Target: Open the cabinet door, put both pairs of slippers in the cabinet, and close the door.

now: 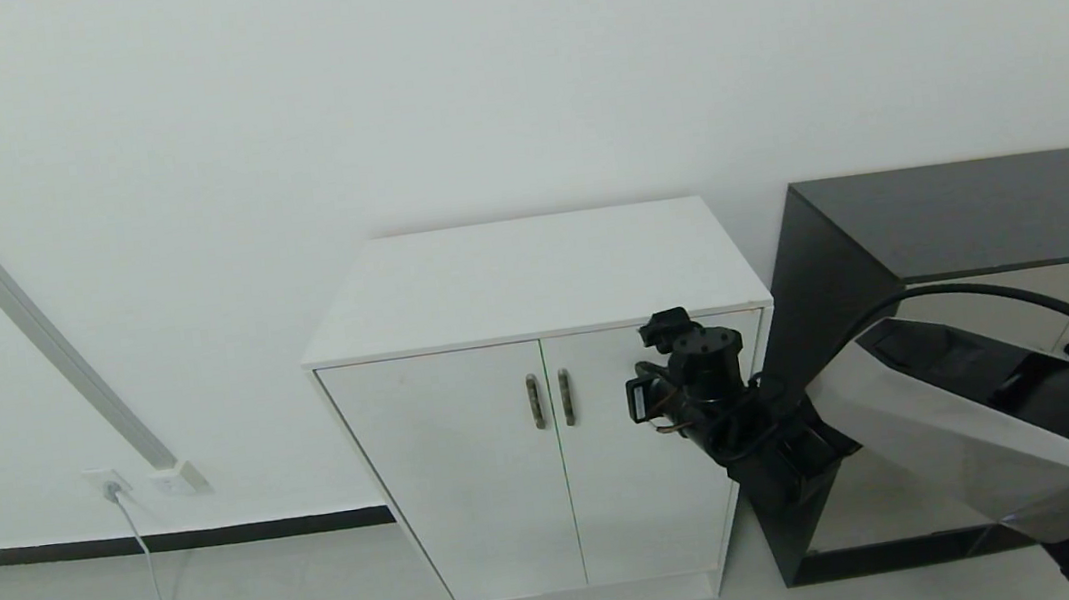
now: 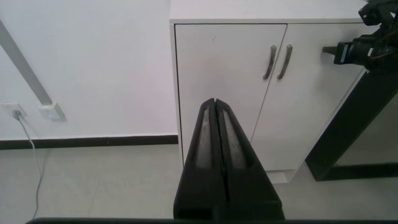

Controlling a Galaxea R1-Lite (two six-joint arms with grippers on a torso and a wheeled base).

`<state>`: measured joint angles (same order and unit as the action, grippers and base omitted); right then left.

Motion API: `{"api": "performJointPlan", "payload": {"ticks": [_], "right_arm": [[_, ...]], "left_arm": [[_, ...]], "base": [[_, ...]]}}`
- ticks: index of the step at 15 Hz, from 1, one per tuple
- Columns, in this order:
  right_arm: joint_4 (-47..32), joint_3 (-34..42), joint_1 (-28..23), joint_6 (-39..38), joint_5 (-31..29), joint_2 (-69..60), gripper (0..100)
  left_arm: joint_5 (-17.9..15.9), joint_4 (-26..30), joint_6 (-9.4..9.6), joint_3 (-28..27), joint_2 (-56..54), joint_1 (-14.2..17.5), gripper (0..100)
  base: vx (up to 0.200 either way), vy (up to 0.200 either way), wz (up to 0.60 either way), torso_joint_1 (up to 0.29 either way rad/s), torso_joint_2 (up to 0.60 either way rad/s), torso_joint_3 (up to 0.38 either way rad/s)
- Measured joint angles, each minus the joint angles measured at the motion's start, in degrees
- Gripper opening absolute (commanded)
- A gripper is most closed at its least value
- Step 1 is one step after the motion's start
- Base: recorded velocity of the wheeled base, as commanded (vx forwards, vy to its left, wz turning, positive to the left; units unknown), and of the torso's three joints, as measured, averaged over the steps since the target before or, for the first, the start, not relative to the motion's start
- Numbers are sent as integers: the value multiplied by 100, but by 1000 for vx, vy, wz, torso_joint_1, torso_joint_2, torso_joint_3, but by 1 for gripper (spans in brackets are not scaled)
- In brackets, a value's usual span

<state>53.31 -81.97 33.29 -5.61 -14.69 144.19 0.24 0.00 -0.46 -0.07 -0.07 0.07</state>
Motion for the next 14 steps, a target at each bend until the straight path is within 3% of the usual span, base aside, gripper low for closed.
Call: {"api": "performJointPlan", "payload": {"ticks": [6, 14], "right_arm": [[30, 79, -16, -2, -11, -30, 0], [213, 1833, 57, -16, -57, -1517, 0]], "left_arm": [[-2, 0, 2, 0, 0, 0, 0], [0, 0, -5, -2, 0, 0, 0]], "base": [[0, 0, 0, 0, 0, 0], [0, 0, 0, 0, 0, 0]]}}
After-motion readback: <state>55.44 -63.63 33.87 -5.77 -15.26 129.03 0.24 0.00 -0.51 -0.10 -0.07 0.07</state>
